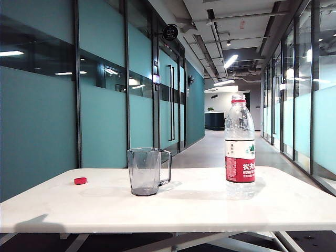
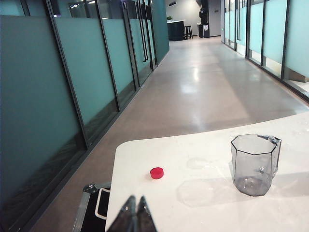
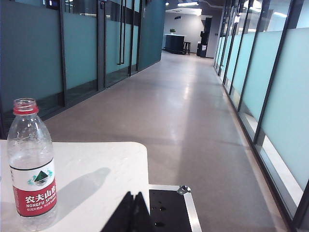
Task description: Pick up the mineral water bottle on the table and pour water into the mug until it's half full.
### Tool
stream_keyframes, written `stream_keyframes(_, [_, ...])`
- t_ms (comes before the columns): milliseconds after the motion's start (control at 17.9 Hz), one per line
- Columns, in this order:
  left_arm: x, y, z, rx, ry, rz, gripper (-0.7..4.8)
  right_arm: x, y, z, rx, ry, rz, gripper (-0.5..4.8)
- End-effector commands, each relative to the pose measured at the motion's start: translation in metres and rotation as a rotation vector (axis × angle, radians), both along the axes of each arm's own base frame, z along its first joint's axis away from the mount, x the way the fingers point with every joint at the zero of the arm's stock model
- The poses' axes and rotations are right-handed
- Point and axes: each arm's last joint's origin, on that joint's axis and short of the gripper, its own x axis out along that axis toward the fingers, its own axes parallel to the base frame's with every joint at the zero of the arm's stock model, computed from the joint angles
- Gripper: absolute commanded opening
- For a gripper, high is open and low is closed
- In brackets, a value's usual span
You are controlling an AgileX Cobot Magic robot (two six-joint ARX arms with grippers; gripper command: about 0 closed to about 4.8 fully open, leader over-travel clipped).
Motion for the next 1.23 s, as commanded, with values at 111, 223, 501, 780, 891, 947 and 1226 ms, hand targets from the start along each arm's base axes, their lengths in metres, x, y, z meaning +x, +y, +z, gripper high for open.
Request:
stream_keyframes(111, [0.0, 0.0, 0.002, -0.001, -0.014, -0.005, -0.05, 0.0, 0.0, 0.001, -0.002, -0.012, -0.001, -0.08])
stream_keyframes(223, [0.0, 0.0, 0.002, -0.001, -0.014, -0.005, -0.05, 0.0, 0.0, 0.001, -0.002, -0.012, -0.001, -0.08])
stream_keyframes(501, [-0.001, -0.003, 0.001, -0.015, -0.001, -0.097, -0.05, 0.0, 0.0, 0.0, 0.003, -0.012, 0.001, -0.09])
stream_keyframes(780, [-0.004, -0.012, -0.007, 0.02, 0.081, -0.444, -0.05, 0.0, 0.005, -0.002, 0.168, 0.009, 0.195, -0.08])
stream_keyframes(891, [-0.004, -0.013, -0.01, 0.02, 0.11, -0.479, -0.05, 0.0, 0.01, -0.005, 0.191, 0.061, 0.367, -0.09])
stream_keyframes(947, [-0.004, -0.013, -0.012, 0.017, 0.131, -0.479, -0.05, 0.0, 0.012, -0.007, 0.2, 0.089, 0.434, -0.09])
stream_keyframes(1226, [-0.005, -0.013, -0.022, 0.004, 0.244, -0.478, -0.05, -0.001, 0.015, -0.019, 0.264, 0.226, 0.529, 0.05])
